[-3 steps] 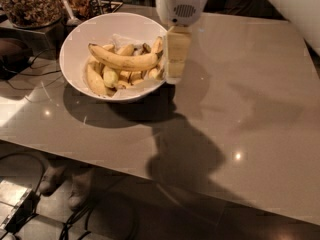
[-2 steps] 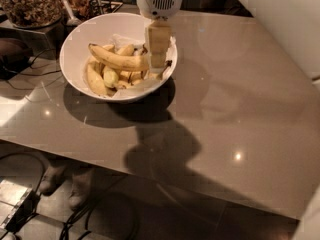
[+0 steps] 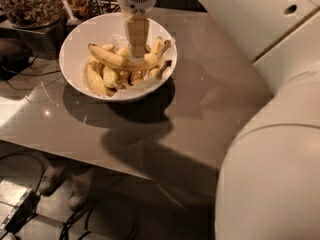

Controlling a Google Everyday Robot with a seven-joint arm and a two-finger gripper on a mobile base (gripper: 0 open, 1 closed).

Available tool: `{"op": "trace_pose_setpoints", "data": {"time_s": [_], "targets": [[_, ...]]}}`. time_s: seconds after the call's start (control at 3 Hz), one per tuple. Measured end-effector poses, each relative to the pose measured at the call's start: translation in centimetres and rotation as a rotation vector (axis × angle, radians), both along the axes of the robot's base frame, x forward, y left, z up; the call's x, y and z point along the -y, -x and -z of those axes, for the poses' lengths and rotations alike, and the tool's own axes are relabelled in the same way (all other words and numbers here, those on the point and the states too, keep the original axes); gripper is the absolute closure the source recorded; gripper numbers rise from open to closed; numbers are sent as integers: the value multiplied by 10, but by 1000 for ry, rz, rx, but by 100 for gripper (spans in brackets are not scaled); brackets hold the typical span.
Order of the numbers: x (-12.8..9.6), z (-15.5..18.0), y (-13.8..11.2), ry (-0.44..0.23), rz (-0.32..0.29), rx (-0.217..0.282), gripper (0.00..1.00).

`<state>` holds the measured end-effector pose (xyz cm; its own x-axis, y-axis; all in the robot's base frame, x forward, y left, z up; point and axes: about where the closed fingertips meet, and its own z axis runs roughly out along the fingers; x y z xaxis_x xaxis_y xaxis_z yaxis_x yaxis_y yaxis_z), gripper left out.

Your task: Pick banana from white bowl

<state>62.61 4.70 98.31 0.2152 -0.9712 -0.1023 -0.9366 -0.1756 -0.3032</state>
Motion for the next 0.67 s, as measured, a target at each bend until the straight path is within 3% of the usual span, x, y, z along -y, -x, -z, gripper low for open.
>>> {"op": "trace_pose_setpoints", "data": {"time_s": [0.33, 0.67], "targets": [[-9, 19, -13, 6, 0, -37, 33], [-10, 38, -18, 4, 11, -79, 37]]}}
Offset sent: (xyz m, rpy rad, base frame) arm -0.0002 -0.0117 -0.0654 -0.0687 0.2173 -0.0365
